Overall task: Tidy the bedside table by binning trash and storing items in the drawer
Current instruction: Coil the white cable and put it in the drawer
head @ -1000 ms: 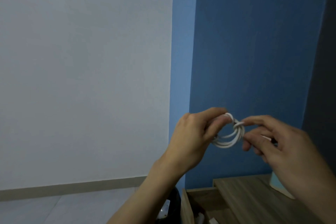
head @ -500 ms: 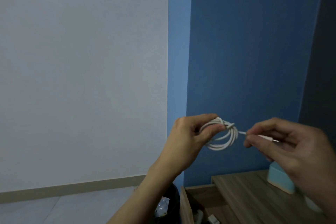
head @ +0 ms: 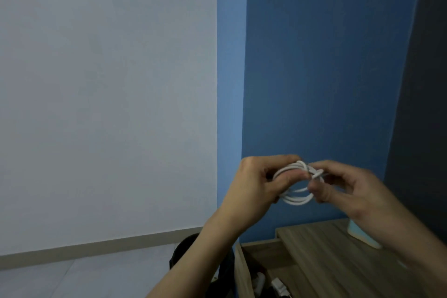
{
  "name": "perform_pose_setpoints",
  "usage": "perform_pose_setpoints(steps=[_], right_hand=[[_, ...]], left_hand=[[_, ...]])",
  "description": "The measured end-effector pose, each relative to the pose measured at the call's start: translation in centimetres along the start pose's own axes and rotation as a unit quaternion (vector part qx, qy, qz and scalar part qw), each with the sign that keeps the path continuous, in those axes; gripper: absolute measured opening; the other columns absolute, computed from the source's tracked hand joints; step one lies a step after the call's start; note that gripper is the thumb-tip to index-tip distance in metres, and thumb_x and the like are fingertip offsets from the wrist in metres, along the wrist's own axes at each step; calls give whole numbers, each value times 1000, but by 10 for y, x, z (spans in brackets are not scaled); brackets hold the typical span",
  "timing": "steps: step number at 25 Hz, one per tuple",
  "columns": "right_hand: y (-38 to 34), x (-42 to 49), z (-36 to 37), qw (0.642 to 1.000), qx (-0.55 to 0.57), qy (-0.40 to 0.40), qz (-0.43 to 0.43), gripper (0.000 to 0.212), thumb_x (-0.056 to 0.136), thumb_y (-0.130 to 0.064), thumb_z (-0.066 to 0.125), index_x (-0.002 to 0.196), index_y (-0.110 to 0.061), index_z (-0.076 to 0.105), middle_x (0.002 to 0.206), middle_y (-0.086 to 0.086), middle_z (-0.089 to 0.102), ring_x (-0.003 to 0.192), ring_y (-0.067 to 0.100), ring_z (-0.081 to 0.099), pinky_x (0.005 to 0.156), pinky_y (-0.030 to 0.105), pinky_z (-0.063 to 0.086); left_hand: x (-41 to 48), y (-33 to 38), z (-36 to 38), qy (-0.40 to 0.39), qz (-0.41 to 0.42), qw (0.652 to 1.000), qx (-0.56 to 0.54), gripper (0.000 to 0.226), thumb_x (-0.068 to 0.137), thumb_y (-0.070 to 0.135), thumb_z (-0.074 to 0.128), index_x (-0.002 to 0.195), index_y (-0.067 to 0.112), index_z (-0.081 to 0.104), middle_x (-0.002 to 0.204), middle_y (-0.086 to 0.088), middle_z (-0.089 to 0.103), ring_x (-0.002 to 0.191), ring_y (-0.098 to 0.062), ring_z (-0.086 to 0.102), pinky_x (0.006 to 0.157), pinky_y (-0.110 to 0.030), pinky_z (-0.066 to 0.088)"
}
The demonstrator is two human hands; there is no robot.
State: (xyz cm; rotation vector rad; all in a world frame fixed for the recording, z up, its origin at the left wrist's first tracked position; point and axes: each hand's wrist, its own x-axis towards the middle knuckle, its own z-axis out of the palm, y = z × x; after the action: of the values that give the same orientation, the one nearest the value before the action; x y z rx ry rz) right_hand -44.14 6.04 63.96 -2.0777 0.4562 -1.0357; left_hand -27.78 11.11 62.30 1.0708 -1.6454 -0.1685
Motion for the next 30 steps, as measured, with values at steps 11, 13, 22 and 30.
perform_pose_setpoints(steps=[11,13,22,30], right_hand=[[29,1,-3,995,-11,82,60,18,81,-7,63,74,-22,70,54,-1,66,48,8,59,48,19,53],[31,3,-5,996,-34,68,55,21,82,-7,63,72,-24,69,54,-3,66,50,6,60,49,19,53],[117,-5,9,975,36,173,136,13,83,-8,63,92,-7,72,69,3,70,54,2,62,54,13,51],[261,-26,55,876,247,153,386,13,88,-1,54,79,-4,63,64,5,67,45,6,61,44,15,52]], left_hand=[[-2,-22,14,-3,-126,992,5,19,92,16,56,91,8,73,54,3,56,51,-6,47,51,-13,38],[0,-27,19,13,-142,989,29,23,90,21,59,82,6,74,53,-1,59,48,-7,46,50,-16,38],[-9,-86,59,14,-222,975,-6,24,84,32,66,81,11,77,75,-24,69,59,-17,55,58,-28,46],[-58,-207,127,34,-455,864,-212,14,88,3,59,82,0,70,62,1,69,56,-7,61,58,-20,51]])
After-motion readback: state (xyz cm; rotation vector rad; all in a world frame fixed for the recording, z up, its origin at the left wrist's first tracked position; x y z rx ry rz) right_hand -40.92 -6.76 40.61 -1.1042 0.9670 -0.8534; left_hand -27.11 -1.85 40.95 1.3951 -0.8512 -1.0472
